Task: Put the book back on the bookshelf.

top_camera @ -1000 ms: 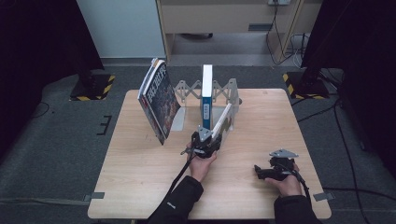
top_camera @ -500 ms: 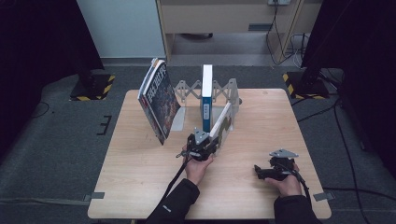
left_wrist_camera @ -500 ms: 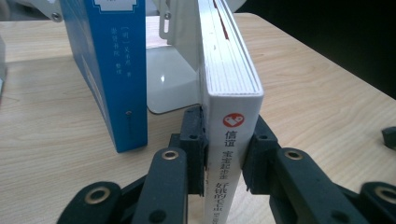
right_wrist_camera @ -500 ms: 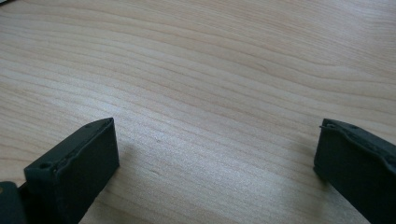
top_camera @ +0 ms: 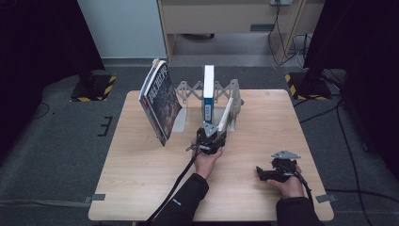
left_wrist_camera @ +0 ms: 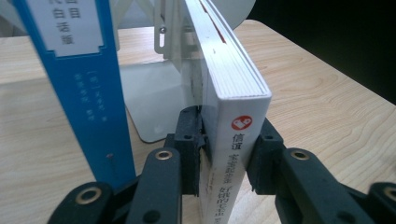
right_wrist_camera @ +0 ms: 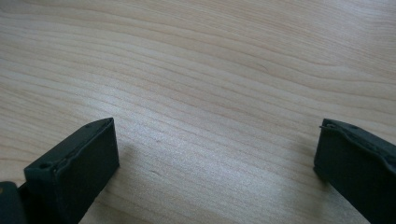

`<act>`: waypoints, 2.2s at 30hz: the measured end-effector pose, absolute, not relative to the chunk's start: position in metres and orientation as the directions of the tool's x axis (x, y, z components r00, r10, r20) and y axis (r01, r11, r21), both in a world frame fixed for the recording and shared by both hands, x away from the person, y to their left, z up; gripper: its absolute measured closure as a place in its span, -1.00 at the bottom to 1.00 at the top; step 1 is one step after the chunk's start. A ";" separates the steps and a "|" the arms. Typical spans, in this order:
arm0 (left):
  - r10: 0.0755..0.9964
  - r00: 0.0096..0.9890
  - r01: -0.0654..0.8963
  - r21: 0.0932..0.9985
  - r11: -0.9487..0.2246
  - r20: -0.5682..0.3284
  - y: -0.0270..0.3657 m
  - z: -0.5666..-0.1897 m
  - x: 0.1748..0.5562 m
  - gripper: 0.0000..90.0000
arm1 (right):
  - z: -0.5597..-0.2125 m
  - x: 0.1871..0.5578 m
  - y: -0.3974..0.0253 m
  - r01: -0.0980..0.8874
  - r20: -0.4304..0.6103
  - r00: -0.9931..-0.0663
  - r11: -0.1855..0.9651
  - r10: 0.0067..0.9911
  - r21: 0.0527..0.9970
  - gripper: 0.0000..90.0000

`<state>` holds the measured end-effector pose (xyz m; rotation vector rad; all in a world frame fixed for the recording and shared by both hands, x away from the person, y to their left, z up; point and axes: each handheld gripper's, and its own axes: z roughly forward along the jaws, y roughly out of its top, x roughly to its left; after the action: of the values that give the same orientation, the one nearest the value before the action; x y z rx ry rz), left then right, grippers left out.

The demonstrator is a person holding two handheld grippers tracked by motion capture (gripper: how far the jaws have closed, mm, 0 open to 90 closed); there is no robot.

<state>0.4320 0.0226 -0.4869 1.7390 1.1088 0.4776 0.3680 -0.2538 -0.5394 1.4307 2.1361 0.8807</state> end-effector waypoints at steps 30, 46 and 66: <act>0.796 0.577 0.461 0.877 -0.132 -0.183 0.015 -0.482 0.451 0.49 | -0.539 0.368 -0.254 0.658 0.003 -0.381 0.269 0.924 0.703 -1.00; 0.769 0.620 0.428 0.889 -0.163 -0.158 0.009 -0.485 0.463 0.41 | -0.539 0.368 -0.253 0.660 0.005 -0.379 0.267 0.925 0.702 -0.99; 0.769 0.623 0.441 0.875 -0.198 -0.140 -0.007 -0.481 0.471 0.48 | -0.539 0.367 -0.252 0.660 0.004 -0.375 0.264 0.927 0.704 -0.99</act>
<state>0.4710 -0.0071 -0.4814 1.8350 0.9728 0.4059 0.3672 -0.2522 -0.5395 1.4377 2.1298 0.8792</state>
